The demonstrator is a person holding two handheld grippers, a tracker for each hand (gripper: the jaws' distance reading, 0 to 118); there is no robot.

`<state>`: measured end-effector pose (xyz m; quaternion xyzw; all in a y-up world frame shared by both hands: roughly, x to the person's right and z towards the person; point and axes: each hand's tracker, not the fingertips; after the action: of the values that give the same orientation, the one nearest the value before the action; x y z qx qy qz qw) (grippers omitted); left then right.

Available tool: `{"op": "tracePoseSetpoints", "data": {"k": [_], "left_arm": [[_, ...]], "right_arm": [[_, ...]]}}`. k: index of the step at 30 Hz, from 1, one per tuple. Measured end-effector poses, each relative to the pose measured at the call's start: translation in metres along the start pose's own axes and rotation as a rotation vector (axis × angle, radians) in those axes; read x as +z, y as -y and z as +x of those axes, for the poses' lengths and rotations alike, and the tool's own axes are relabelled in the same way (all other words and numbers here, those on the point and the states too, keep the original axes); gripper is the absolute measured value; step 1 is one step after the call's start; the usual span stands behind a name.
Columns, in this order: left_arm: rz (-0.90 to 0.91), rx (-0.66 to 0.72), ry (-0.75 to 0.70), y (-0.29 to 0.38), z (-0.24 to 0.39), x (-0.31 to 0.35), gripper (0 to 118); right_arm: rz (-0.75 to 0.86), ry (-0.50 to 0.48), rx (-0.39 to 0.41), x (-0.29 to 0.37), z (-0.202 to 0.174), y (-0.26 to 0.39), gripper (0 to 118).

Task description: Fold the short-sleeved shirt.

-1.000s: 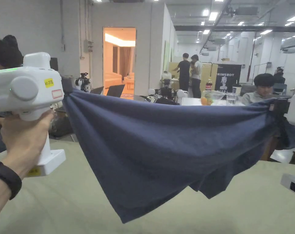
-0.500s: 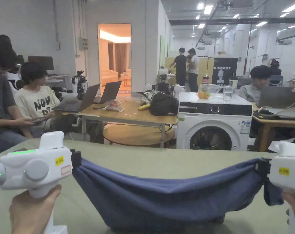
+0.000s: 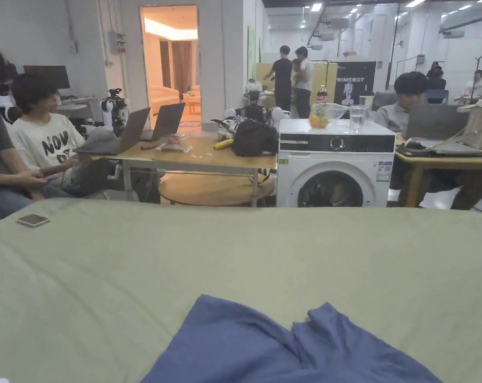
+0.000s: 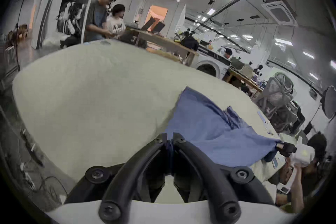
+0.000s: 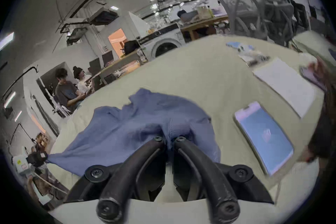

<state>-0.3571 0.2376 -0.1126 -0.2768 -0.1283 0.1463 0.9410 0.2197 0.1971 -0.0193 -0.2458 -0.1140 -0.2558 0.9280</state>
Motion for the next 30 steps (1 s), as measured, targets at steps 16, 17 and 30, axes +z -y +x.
{"op": "tracePoseSetpoints", "data": {"k": [16,17,30], "left_arm": [[0.145,-0.208,-0.009,-0.020,0.054,0.012,107],[0.176,-0.221,0.019,-0.027,0.064,0.012,107],[0.333,-0.345,0.046,-0.041,0.142,0.009,0]], "right_arm": [[0.309,0.051,0.305,0.050,-0.040,-0.013,71],[0.318,0.018,0.330,0.050,-0.050,-0.020,71],[0.269,-0.086,0.561,0.020,-0.139,-0.044,3]]}}
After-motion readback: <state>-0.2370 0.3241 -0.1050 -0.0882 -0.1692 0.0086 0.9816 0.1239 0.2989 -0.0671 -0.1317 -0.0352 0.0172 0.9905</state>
